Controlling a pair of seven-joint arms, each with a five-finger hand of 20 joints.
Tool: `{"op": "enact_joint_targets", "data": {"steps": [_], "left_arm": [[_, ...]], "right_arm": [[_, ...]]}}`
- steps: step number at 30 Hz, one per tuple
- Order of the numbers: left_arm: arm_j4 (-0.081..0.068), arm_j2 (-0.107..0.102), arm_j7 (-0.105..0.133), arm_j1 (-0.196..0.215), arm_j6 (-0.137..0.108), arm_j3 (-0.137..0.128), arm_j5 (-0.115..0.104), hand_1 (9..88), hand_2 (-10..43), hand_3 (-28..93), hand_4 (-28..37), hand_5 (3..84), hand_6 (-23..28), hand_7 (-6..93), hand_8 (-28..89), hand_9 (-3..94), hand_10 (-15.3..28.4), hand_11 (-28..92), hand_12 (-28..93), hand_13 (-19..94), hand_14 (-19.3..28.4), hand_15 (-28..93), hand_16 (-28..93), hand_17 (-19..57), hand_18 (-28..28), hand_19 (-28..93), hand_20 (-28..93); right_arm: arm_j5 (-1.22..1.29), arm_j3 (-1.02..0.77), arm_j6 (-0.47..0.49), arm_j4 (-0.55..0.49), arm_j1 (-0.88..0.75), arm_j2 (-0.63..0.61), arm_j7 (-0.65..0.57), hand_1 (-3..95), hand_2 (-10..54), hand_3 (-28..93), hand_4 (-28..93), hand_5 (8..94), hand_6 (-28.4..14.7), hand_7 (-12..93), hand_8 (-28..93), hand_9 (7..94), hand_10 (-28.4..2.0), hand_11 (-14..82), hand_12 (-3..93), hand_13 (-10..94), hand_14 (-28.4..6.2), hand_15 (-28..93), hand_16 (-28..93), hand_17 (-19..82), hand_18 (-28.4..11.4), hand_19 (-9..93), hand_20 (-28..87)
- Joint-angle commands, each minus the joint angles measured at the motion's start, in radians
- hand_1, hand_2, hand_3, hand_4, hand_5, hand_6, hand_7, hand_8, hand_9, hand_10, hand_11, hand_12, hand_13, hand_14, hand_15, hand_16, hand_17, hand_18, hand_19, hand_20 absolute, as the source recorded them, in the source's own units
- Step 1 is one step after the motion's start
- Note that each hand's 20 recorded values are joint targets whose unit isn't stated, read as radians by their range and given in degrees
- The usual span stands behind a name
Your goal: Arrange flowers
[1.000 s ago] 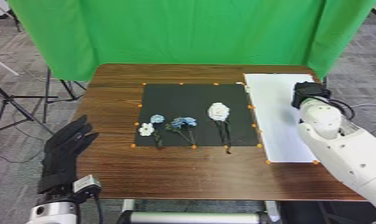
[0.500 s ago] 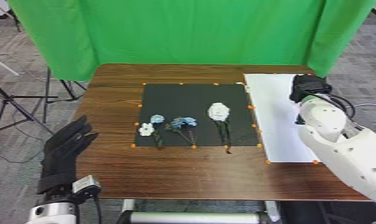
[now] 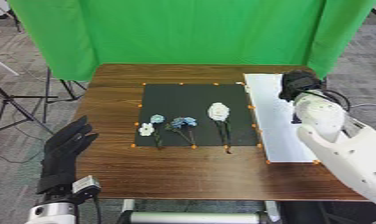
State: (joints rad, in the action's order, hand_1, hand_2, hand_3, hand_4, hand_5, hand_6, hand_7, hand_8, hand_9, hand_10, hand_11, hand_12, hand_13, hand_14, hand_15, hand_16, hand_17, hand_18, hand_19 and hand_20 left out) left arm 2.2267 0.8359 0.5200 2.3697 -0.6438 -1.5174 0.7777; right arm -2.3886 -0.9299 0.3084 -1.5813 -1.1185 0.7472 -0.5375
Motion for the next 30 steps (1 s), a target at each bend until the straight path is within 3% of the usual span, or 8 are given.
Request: {"op": "enact_joint_targets", "data": {"steps": [1, 12, 13, 19, 26, 30], "left_arm": [[0.004, -0.001, 0.013, 0.01, -0.01, 0.002, -0.008, 27.5, 5.1, 84, -17.2, 38.6, 9.9, 16.7, -12, 31.3, 19.1, 37, 5, 24, 27.1, 66, -18, -9.2, 21.7, 61, 4], [0.001, 0.004, 0.006, -0.002, -0.004, 0.009, -0.002, 27.5, 5.1, 84, -17.1, 38.6, 9.9, 16.6, -12, 31.3, 19.1, 37, 5, 24, 27.0, 66, -18, -9.2, 21.7, 61, 4], [0.001, -0.001, 0.015, -0.001, -0.007, 0.011, -0.01, 27.5, 5.1, 84, -17.1, 38.6, 9.9, 16.6, -12, 31.3, 19.1, 37, 5, 24, 27.0, 66, -18, -9.2, 21.7, 61, 4], [0.0, 0.016, -0.002, -0.001, 0.002, 0.004, 0.004, 27.5, 5.1, 84, -17.2, 38.6, 9.9, 16.7, -12, 31.3, 19.1, 37, 5, 24, 27.0, 66, -18, -9.2, 21.7, 61, 4], [-0.006, 0.009, -0.001, -0.02, 0.003, 0.022, -0.007, 27.4, 5.1, 84, -17.1, 38.6, 9.9, 16.7, -12, 31.4, 19.2, 37, 5, 24, 27.0, 66, -18, -9.2, 21.7, 61, 4], [-0.006, 0.023, -0.012, -0.019, 0.01, 0.016, 0.009, 27.5, 5.1, 84, -17.2, 38.6, 9.9, 16.7, -12, 31.3, 19.2, 37, 5, 24, 27.0, 66, -18, -9.2, 21.7, 61, 4]], "right_arm": [[0.053, -0.024, 0.035, 0.085, 0.023, -0.023, -0.068, 40.9, -9.5, 83, -28, 53.5, -6.4, 16, -11, 53.4, -19.2, 20.4, 17.0, 61, -6.9, 71, 20, 35, -19.0, 93, 6], [0.079, -0.044, 0.067, 0.115, 0.002, -0.02, -0.106, 39.8, -9.5, 83, -28, 52.6, -6.4, 16, -11, 53.0, -19.8, 19.2, 17.0, 60, -7.7, 72, 18, 35, -19.3, 93, 5], [0.083, -0.045, 0.066, 0.117, -0.001, -0.016, -0.105, 39.8, -9.5, 83, -28, 52.8, -6.3, 16, -11, 53.3, -19.7, 19.3, 17.0, 61, -7.8, 72, 17, 35, -19.3, 93, 5], [0.092, -0.047, 0.061, 0.123, -0.014, -0.003, -0.107, 39.4, -9.5, 84, -28, 53.6, -6.2, 16, -11, 54.2, -19.4, 19.6, 17.0, 61, -8.2, 72, 17, 35, -19.3, 93, 6], [0.093, -0.012, 0.009, 0.134, -0.005, -0.001, -0.115, 38.8, -9.5, 84, -28, 53.7, -6.1, 16, -11, 55.3, -19.0, 20.3, 17.0, 62, -8.6, 73, 16, 36, -19.3, 93, 6], [0.073, 0.014, -0.055, 0.137, -0.006, -0.007, -0.107, 38.1, -9.5, 84, -28, 54.8, -5.7, 17, -11, 57.2, -18.2, 21.4, 17.1, 63, -8.4, 73, 15, 36, -19.3, 93, 6]]}}
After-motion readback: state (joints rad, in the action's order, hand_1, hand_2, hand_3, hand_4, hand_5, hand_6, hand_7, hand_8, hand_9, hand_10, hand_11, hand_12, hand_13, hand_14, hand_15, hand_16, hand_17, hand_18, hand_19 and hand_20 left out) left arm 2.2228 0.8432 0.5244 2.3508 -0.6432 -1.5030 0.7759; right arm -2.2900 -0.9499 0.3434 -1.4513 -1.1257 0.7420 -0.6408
